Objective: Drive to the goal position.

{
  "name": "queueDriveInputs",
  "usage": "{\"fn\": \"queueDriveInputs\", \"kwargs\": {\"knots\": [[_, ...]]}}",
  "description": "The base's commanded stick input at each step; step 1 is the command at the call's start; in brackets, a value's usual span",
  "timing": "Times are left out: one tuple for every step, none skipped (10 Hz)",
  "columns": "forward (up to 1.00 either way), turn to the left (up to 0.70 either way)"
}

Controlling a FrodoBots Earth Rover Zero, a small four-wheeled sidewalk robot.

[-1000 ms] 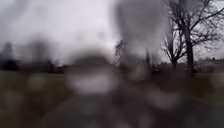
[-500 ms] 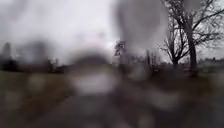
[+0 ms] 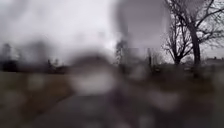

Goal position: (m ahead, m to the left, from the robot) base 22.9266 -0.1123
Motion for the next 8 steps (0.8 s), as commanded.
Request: {"fn": "queueDriveInputs", "kwargs": {"knots": [[0.85, 0.00], [0.85, 0.00], [0.85, 0.00], [0.85, 0.00], [0.85, 0.00], [0.85, 0.00], [0.85, 0.00], [0.85, 0.00]]}}
